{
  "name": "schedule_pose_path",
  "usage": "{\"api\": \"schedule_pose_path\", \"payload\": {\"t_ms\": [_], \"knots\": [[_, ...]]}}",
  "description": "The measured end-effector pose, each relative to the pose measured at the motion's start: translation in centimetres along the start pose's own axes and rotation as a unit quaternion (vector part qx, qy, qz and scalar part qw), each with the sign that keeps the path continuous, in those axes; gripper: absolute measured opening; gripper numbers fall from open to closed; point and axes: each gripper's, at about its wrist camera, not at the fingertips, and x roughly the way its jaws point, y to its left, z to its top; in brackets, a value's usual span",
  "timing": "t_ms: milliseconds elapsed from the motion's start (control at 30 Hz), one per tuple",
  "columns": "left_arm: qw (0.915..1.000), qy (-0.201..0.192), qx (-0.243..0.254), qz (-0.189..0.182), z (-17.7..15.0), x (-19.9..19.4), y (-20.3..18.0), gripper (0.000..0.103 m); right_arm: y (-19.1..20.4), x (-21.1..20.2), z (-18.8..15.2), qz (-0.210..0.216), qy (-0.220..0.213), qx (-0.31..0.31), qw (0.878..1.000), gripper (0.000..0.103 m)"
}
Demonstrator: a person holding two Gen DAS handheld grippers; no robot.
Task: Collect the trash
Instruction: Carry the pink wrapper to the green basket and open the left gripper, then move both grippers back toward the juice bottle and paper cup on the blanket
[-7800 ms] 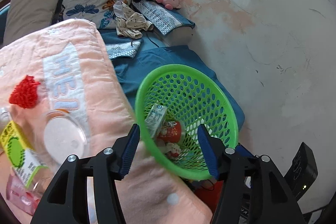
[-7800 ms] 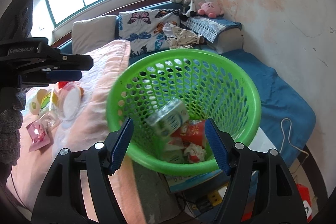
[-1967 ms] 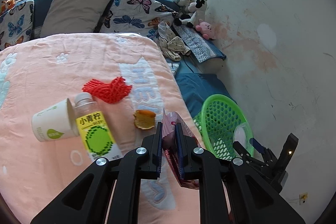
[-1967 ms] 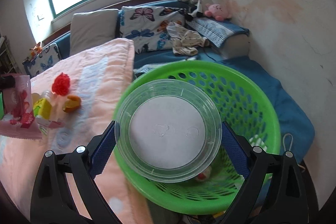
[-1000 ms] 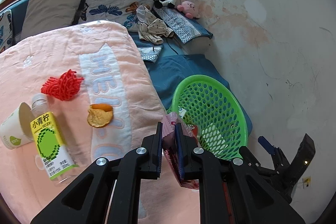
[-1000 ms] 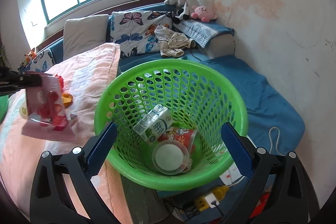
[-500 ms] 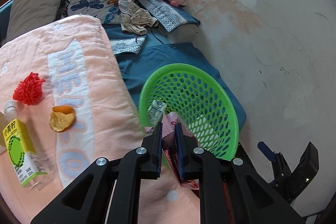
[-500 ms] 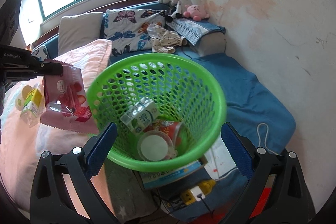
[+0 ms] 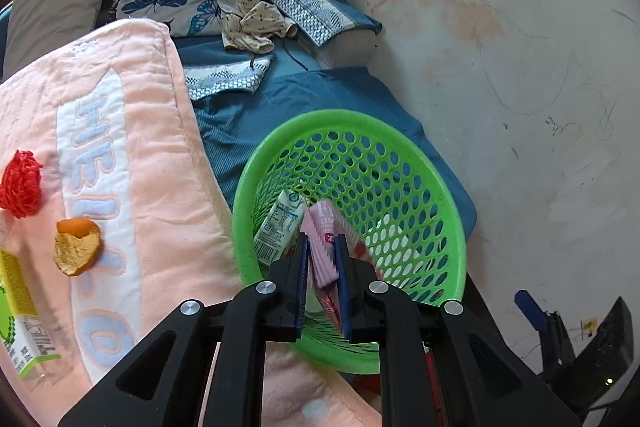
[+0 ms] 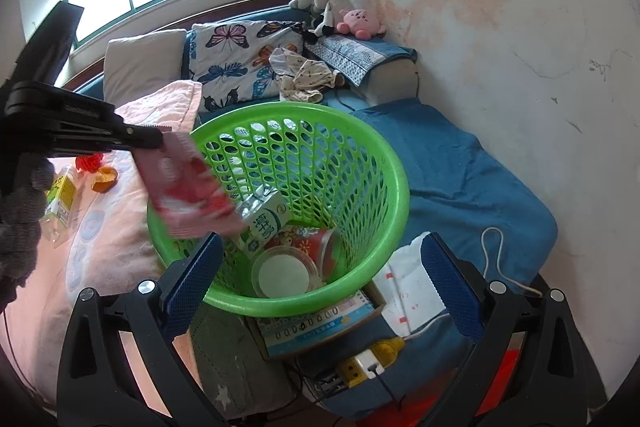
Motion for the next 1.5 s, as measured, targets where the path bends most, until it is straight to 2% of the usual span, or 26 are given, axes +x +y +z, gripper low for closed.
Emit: {"api": "schedule_pose_path", "payload": {"t_ms": [67, 100, 200, 400, 600, 833, 933, 1133, 1500], "knots": [[1.0, 0.007, -0.003, -0.002, -0.1, 0.4, 0.2, 0.015, 0.0, -0.1, -0.1, 0.0, -0.001, 0.0, 1.0, 0.098], [0.9999, 0.01, -0.002, -0.001, -0.2, 0.6, 0.2, 0.02, 0.0, 0.0, -0.2, -0.001, 0.0, 0.001, 1.0, 0.098], [0.9999, 0.011, 0.001, 0.006, -0.4, 0.6, 0.3, 0.05, 0.1, -0.1, -0.2, 0.001, 0.0, 0.005, 1.0, 0.098], [0.9998, -0.008, 0.015, 0.01, -1.1, -1.0, 0.4, 0.051, 0.4, -0.6, -0.3, 0.006, -0.006, 0.014, 1.0, 0.098], [0.9985, -0.04, 0.025, 0.029, -2.6, -4.3, 1.5, 0.051, 1.8, -1.4, -0.8, 0.031, -0.015, 0.024, 0.999, 0.098], [0.9954, -0.075, -0.001, 0.059, -4.6, -8.7, 5.0, 0.051, 4.9, -1.6, -1.0, 0.072, -0.02, 0.015, 0.997, 0.098], [0.9939, -0.089, -0.015, 0.063, -5.6, -10.4, 6.5, 0.051, 6.2, -1.7, -1.2, 0.078, -0.021, 0.005, 0.997, 0.098], [0.9876, -0.119, -0.026, 0.099, -8.4, -13.7, 9.1, 0.051, 8.0, -2.0, -1.7, 0.093, -0.021, 0.0, 0.995, 0.098], [0.9797, -0.143, -0.086, 0.111, -11.9, -17.5, 13.2, 0.053, 9.5, -2.2, -2.2, 0.11, -0.021, -0.004, 0.994, 0.098]]}}
